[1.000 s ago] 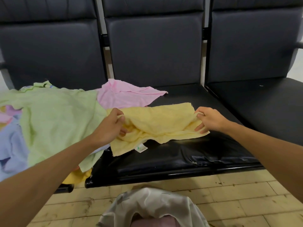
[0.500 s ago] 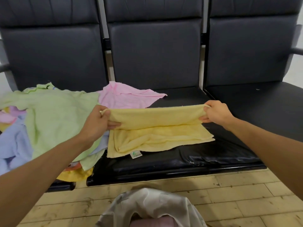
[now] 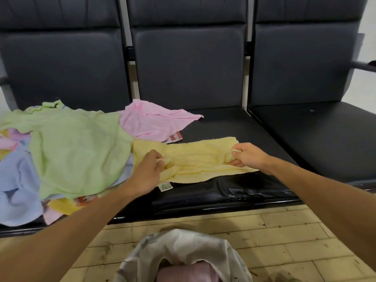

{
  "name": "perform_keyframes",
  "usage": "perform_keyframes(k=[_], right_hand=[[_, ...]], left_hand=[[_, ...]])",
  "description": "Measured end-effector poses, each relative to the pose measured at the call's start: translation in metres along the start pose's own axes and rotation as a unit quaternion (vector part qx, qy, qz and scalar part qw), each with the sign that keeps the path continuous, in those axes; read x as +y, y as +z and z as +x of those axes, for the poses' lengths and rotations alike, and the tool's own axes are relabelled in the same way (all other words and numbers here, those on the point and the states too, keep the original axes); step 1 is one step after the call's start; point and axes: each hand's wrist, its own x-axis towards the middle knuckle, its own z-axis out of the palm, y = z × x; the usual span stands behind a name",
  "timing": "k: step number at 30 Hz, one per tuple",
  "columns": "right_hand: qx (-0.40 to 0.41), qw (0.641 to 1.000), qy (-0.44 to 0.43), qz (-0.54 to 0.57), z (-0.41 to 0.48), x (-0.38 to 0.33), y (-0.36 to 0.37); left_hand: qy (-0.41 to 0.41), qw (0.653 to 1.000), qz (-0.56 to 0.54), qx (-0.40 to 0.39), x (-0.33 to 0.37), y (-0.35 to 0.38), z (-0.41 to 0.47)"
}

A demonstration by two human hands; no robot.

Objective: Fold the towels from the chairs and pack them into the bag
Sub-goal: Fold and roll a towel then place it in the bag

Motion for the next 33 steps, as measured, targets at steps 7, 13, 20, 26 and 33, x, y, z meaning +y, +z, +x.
perform_keyframes(k=[7, 13, 20, 26, 33], right_hand=[[-0.018, 0.999, 0.016, 0.033, -0.014, -0.003, -0.004], [-0.044, 0.994, 0.037, 0.088, -0.044, 0.001, -0.012], [0.059, 0.998, -0.003, 0.017, -0.061, 0.004, -0.030], [0.114, 0.991, -0.060, -0.027, -0.087, 0.021, -0.044], [0.032, 0.983, -0.028, -0.177, -0.101, 0.028, -0.040]], left_hand=[[0.060, 0.997, 0.009, -0.057, -0.007, -0.008, -0.012], [0.045, 0.996, 0.034, -0.070, -0.011, -0.042, -0.029], [-0.021, 0.986, -0.165, -0.017, -0.013, -0.059, -0.045], [-0.014, 0.984, -0.179, -0.023, -0.019, -0.070, -0.061], [-0.035, 0.996, 0.017, -0.078, -0.019, -0.065, -0.068]])
